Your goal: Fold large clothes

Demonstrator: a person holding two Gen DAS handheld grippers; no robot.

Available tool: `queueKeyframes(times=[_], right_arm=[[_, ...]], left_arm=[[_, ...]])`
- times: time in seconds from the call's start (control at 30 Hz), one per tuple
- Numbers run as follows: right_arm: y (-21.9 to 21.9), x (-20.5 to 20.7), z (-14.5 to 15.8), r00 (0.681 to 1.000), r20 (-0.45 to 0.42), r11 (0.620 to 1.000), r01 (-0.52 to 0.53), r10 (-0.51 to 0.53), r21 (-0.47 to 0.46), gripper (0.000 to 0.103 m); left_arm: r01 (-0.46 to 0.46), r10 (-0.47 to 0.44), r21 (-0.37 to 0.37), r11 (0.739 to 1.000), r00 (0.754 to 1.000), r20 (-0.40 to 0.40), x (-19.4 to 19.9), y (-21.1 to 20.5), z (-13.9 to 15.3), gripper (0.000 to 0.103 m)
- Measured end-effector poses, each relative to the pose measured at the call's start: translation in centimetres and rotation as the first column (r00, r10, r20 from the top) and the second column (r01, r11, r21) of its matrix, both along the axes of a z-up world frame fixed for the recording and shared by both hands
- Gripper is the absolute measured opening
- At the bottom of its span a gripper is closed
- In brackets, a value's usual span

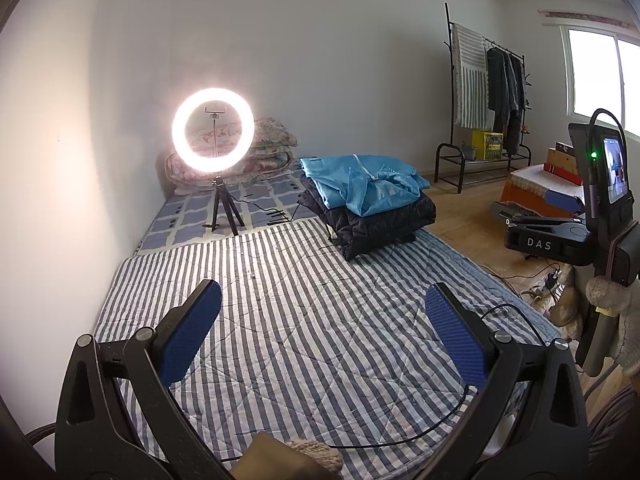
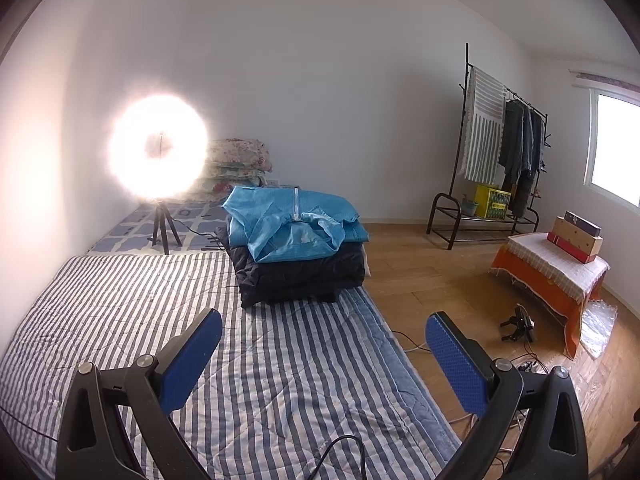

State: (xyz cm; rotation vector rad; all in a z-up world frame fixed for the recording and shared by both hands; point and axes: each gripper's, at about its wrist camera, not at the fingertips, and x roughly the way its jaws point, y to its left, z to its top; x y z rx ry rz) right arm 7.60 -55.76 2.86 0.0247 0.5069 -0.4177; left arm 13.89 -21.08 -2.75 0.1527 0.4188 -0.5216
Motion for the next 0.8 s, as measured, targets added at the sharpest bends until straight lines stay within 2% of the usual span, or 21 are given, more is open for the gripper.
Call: queueKeyframes(times=[0.57, 0.8], right_arm=[[0.23, 0.19, -0.38, 1.0, -0.01, 1.0, -0.009, 0.008, -0.007, 0.103], [0.38, 0.3, -0.53, 1.0, -0.013, 1.0, -0.013, 0.013, -0.012, 0.103]], left_arm=[[-0.002, 0.002, -0.002, 1.0, 1.0, 0.004, -0.04, -0.01, 0.06, 0.103], [-0.02, 0.019, 0.012, 1.0, 0.999, 0.037, -0.11, -0.06, 0.31, 0.103]])
